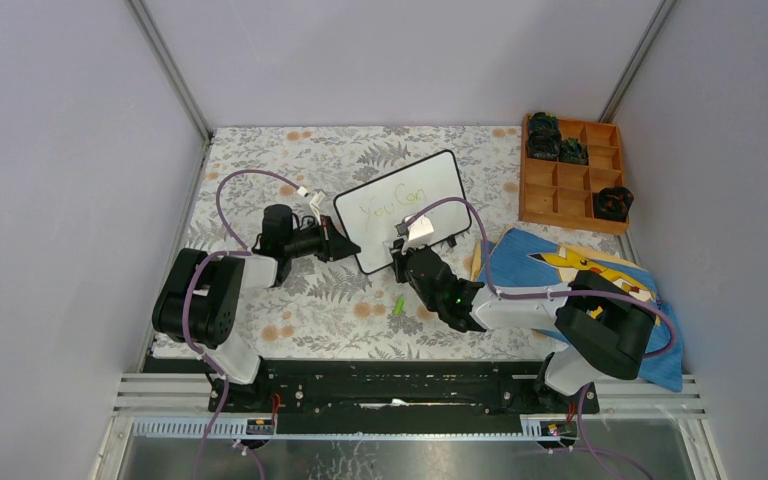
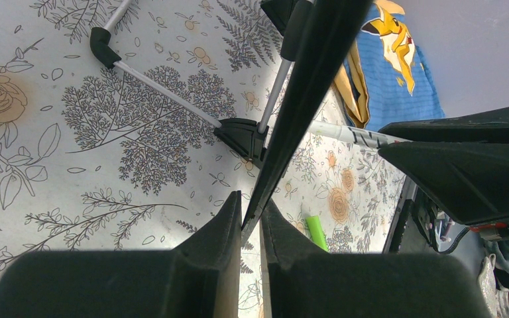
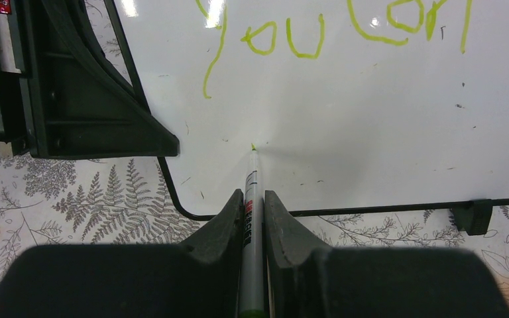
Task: Write a sentence on the whiteboard
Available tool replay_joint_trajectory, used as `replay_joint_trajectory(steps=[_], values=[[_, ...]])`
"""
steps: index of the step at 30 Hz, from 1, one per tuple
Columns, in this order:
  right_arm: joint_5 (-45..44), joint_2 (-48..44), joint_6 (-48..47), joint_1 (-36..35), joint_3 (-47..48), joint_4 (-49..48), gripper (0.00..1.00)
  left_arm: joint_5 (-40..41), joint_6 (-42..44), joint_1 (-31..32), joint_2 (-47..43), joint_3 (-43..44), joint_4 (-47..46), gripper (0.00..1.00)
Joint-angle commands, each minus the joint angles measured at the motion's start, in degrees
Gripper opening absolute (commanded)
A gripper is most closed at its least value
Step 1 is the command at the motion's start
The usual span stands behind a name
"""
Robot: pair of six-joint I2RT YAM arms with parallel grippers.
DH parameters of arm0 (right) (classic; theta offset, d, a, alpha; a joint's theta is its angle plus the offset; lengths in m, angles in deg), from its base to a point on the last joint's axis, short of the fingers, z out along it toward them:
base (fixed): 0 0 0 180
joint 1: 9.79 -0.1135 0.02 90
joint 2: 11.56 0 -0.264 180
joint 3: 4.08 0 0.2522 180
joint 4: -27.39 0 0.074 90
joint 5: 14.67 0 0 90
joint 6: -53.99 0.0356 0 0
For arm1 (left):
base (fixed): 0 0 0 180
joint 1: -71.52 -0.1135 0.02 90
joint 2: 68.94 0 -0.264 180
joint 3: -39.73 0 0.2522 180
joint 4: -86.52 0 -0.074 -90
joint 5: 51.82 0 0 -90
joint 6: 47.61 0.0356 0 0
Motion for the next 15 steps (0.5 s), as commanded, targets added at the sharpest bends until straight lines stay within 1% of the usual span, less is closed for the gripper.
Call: replay_joint_trajectory(steps=[1,15], values=[[-0.6,-0.3,1.2,0.1,-0.6,0.4,0.00,5.3,1.6,0.3,1.0,-0.1,4.8,0.00],[1.3,-1.0,2.0,0.1,-1.5,3.5,0.00,5.3,1.6,0.3,1.1,-0.1,4.7,0.00]])
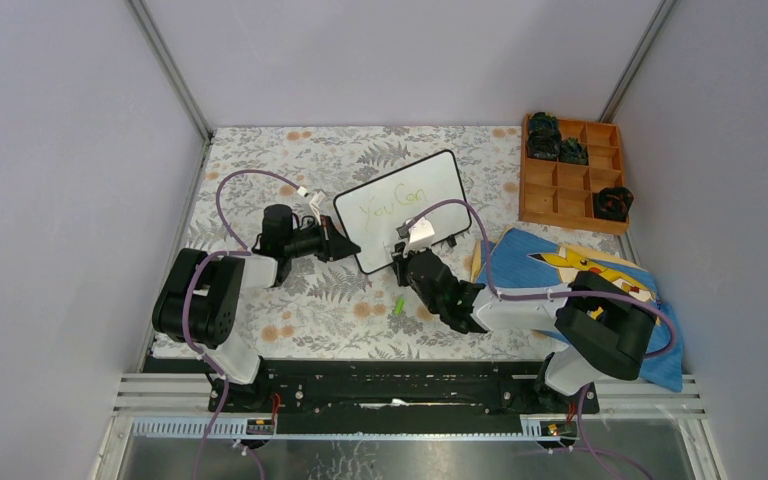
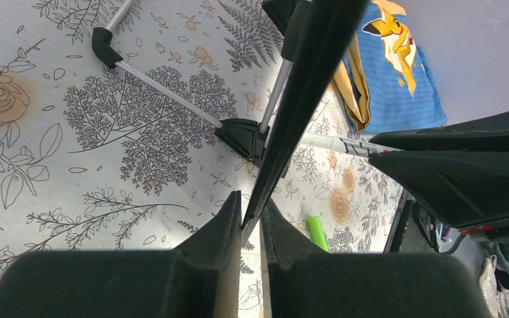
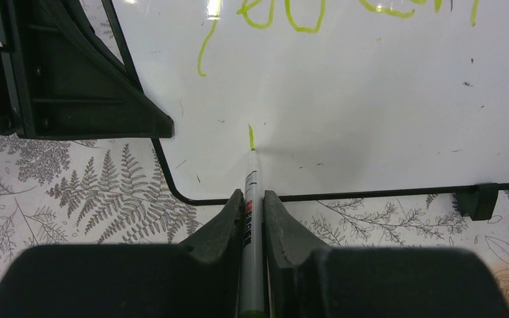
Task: Write a sentence on the whiteboard
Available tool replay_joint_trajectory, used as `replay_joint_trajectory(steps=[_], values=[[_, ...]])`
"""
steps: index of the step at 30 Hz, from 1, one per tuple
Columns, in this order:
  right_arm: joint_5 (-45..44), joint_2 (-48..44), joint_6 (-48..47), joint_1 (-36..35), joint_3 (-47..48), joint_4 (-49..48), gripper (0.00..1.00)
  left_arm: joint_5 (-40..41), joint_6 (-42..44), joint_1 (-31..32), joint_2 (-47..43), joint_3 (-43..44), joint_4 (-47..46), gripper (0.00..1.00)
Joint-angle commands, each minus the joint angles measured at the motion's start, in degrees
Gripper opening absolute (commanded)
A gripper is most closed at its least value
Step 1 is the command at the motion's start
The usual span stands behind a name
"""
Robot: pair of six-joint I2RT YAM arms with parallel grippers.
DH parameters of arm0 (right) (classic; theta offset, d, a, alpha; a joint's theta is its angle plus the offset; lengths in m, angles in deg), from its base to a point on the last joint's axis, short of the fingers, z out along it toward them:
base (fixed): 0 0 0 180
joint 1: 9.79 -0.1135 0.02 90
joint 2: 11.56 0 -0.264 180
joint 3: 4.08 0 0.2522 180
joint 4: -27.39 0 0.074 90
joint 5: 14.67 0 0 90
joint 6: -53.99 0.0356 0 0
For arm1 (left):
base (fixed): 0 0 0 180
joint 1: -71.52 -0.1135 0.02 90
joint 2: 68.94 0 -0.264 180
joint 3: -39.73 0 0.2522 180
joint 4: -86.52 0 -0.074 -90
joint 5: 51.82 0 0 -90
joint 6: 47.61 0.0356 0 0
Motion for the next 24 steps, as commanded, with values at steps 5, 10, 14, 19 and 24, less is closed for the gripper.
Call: replay_joint_trajectory(steps=[5,10,14,19,24], values=[[1.4,-1.5,1.1,0.1,-1.0,3.7,0.00,5.1,1.6,0.3,1.1,-0.1,4.7,0.00],[1.9,-1.7,0.9,0.1,-0.8,4.6,0.00,5.1,1.6,0.3,1.1,-0.2,4.7,0.00],[1.6,-1.7,0.8,0.2,-0.4,4.5,0.00,5.1,1.6,0.3,0.9,-0.2,4.6,0.00],[0.7,-1.2,-0.1,0.1,1.6,4.3,0.00,5.1,1.6,0.4,1.1,-0.2,4.6,0.00],[0.9,-0.5,-1.2,0.1,3.7,3.9,0.00,5.1,1.6,0.4,1.0,-0.2,4.7,0.00]])
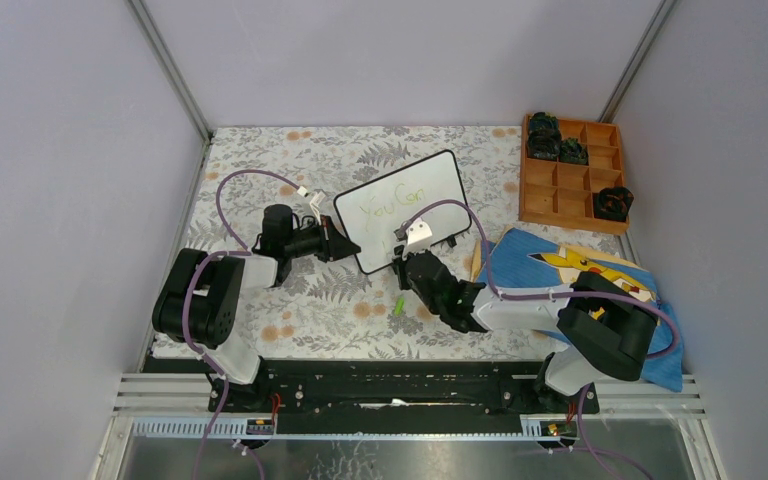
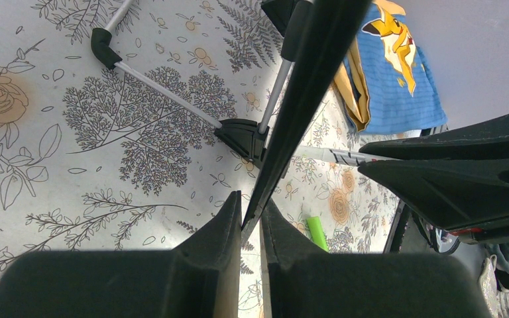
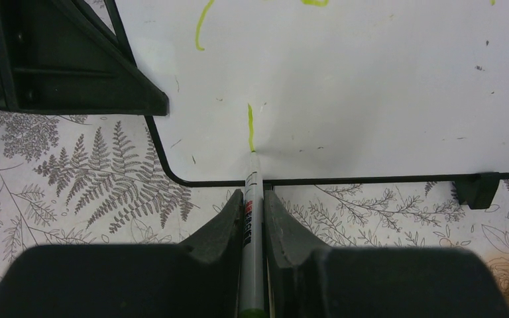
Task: Write a sentence on the whiteboard
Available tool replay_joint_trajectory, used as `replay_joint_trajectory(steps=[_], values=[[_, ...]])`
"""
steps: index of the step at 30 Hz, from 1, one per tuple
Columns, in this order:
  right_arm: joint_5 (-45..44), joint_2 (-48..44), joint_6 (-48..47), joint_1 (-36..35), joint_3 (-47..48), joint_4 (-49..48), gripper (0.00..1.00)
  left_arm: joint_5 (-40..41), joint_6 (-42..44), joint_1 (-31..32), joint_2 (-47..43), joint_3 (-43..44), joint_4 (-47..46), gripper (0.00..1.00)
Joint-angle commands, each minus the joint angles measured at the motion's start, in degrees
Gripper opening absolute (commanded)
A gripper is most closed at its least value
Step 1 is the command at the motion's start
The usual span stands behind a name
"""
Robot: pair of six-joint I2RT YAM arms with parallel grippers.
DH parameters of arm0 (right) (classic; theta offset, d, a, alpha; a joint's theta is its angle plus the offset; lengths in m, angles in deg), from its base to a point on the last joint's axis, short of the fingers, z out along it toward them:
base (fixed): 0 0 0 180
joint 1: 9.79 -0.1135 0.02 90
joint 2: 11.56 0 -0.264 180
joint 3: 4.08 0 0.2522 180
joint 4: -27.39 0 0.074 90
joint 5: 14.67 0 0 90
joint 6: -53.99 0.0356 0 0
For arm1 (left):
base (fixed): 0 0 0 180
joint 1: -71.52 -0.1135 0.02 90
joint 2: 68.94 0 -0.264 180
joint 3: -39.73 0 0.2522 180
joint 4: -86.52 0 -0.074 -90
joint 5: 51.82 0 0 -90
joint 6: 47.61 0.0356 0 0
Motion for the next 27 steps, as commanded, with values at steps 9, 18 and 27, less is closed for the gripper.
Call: replay_joint_trajectory(steps=[9,18,27], values=[[1.8,0.6,-1.3,0.1,4.3,-1.9,0.00,5.1,1.7,0.3,1.2,-0.1,4.8,0.00],[5.4,1.2,-0.8,0.1,3.7,-1.0,0.00,5.2,1.6,0.3,1.2,-0.1,4.8,0.00],[3.8,0.9,-0.2,0.1,2.7,2.4,0.00,5.2,1.6,0.3,1.1,-0.1,4.9,0.00]])
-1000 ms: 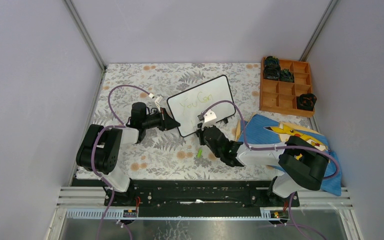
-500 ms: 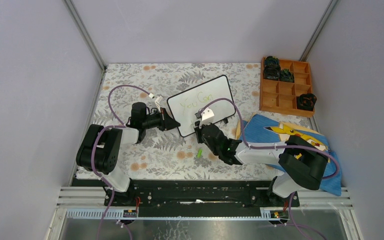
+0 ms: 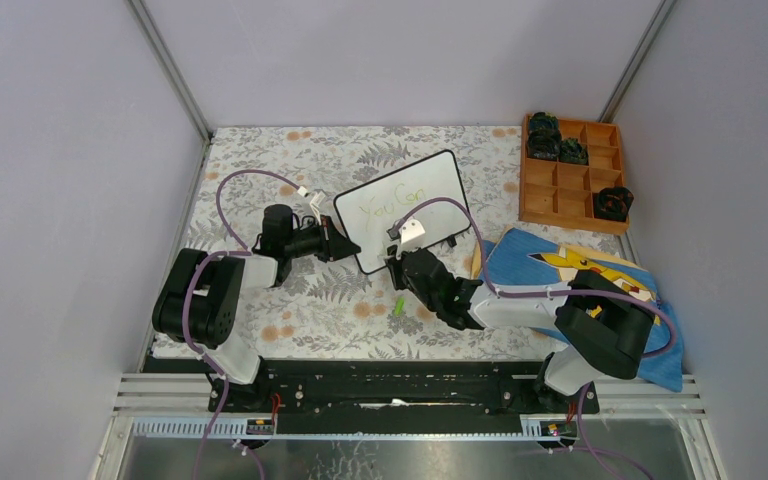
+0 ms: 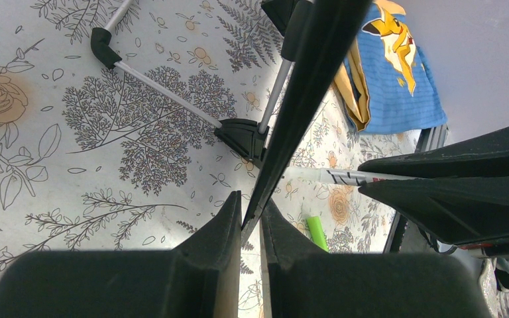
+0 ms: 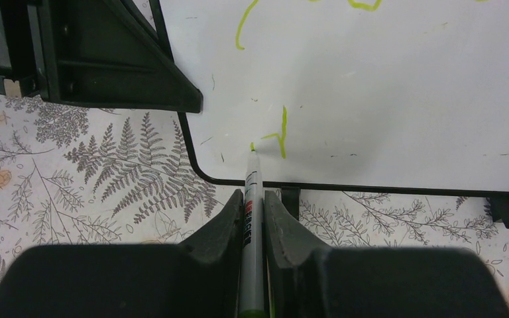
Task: Write a sentence on the whiteboard
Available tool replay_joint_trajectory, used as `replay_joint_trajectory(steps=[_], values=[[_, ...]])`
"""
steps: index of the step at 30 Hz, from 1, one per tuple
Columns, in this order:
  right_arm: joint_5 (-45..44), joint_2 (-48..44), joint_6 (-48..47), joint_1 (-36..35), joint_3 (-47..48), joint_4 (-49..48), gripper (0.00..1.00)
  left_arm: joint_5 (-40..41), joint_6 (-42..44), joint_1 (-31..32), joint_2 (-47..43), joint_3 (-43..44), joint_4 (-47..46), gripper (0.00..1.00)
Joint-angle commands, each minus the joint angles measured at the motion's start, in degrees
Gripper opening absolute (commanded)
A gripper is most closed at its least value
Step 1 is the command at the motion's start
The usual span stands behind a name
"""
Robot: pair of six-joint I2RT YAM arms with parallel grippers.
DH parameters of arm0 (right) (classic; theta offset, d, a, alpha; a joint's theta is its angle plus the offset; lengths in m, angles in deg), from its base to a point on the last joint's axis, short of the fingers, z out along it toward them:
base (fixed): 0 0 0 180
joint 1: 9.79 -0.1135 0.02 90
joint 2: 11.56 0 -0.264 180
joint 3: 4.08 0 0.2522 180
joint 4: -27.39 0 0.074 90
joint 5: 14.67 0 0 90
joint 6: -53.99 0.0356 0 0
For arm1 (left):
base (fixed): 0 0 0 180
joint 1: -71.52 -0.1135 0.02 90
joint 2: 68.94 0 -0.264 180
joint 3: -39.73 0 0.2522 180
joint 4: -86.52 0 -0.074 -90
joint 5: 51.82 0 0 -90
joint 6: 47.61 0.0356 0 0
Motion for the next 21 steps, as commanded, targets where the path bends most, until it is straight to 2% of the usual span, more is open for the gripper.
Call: replay_joint_trajectory(steps=[1,21], values=[[-1.7,-0.2,0.6,0.1,0.4,2.1,0.00,5.2,1.6,0.3,1.1,-0.1,4.9,0.00],[-10.2,-0.4,-0.6,0.9,4.2,4.5,0.00,5.2,1.7,0.4,1.1,-0.1,5.0,0.00]])
